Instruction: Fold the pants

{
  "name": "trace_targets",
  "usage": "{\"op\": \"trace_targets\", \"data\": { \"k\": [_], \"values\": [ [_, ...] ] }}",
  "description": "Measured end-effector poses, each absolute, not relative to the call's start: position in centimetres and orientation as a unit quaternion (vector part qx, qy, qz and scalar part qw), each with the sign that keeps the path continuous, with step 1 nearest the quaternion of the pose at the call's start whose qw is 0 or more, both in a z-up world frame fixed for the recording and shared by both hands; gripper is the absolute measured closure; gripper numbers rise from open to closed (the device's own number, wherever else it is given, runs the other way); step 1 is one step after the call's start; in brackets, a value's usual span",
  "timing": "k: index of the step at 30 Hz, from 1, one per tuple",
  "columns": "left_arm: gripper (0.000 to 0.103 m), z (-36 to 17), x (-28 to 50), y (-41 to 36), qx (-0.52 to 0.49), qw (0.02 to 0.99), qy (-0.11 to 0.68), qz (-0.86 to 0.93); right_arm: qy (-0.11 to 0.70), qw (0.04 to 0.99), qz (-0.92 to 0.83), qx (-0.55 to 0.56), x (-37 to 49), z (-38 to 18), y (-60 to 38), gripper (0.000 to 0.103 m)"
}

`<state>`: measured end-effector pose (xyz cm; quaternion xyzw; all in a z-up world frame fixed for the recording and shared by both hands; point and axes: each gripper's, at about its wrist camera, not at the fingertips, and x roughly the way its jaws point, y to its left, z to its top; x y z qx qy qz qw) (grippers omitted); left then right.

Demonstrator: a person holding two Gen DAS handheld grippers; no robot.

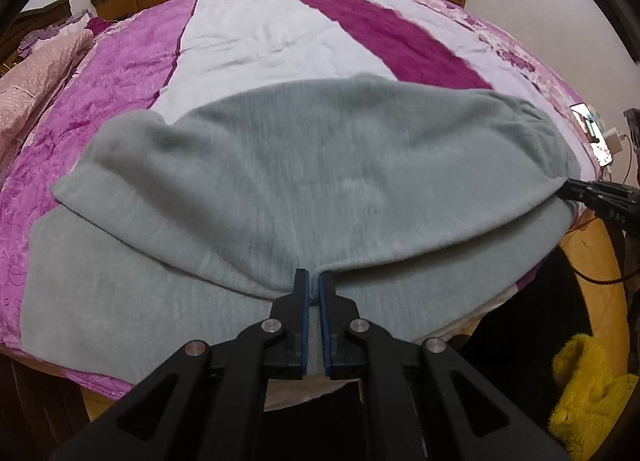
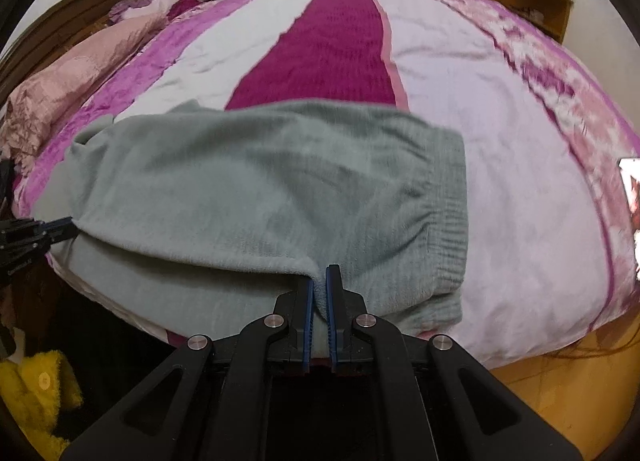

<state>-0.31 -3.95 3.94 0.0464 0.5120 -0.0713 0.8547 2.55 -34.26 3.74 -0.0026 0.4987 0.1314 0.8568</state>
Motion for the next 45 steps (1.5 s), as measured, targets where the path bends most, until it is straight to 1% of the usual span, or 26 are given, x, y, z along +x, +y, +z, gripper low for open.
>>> {"op": "trace_targets", "data": {
  "k": [4, 7, 11, 12, 15, 16, 22, 24, 26, 28, 35, 40, 45],
  "values": [
    [0.094, 3.4, -0.3, -3.8, 0.033, 0.854, 0.514, -0.068, 0.508, 0.851, 0.130, 0.039, 3.1, 2.3, -35.0, 0.103],
    [0.092, 3.6, -0.6, -3.6, 0.025, 0.859, 0.506, -0.066, 0.496, 0.855, 0.130, 0.074, 2.8, 1.7, -35.6, 0.101],
    [0.088, 4.1, -1.1, -3.6, 0.024, 0.862, 0.502, -0.062, 0.487, 0.859, 0.132, 0.091, 2.4, 1.8, -35.9, 0.100],
    [0.087, 4.3, -1.3, -3.4, 0.022, 0.863, 0.501, -0.061, 0.486, 0.859, 0.132, 0.094, 2.3, 1.8, -36.0, 0.099],
    [0.076, 5.3, -1.9, -2.7, 0.012, 0.868, 0.494, -0.043, 0.486, 0.859, 0.129, 0.099, 2.1, 1.9, -36.0, 0.098],
    [0.075, 5.6, -2.1, -2.2, 0.006, 0.871, 0.491, -0.035, 0.487, 0.858, 0.128, 0.101, 2.0, 1.9, -36.0, 0.097],
    [0.074, 6.7, -1.6, 1.5, -0.048, 0.874, 0.484, 0.008, 0.489, 0.855, 0.120, 0.126, 1.7, 2.3, -36.3, 0.094],
    [0.074, 6.7, -0.9, 2.8, -0.075, 0.873, 0.482, 0.017, 0.489, 0.852, 0.119, 0.142, 1.4, 3.1, -36.6, 0.087],
    [0.074, 6.5, 0.0, 4.0, -0.094, 0.875, 0.474, 0.030, 0.486, 0.851, 0.122, 0.156, 0.9, 3.9, -36.7, 0.073],
    [0.074, 6.1, 0.9, 4.8, -0.100, 0.874, 0.472, 0.048, 0.487, 0.850, 0.124, 0.160, 0.6, 4.3, -36.6, 0.065],
    [0.074, 3.6, 2.3, 6.1, -0.131, 0.855, 0.495, 0.082, 0.494, 0.845, 0.122, 0.164, 0.3, 4.2, -36.6, 0.064],
    [0.071, 3.2, 2.3, 6.5, -0.150, 0.857, 0.486, 0.079, 0.509, 0.833, 0.122, 0.182, 1.0, 2.3, -36.7, 0.062],
    [0.069, 2.8, 2.7, 6.7, -0.159, 0.862, 0.476, 0.077, 0.505, 0.828, 0.121, 0.211, 1.1, 1.1, -37.1, 0.061]
  ]
}}
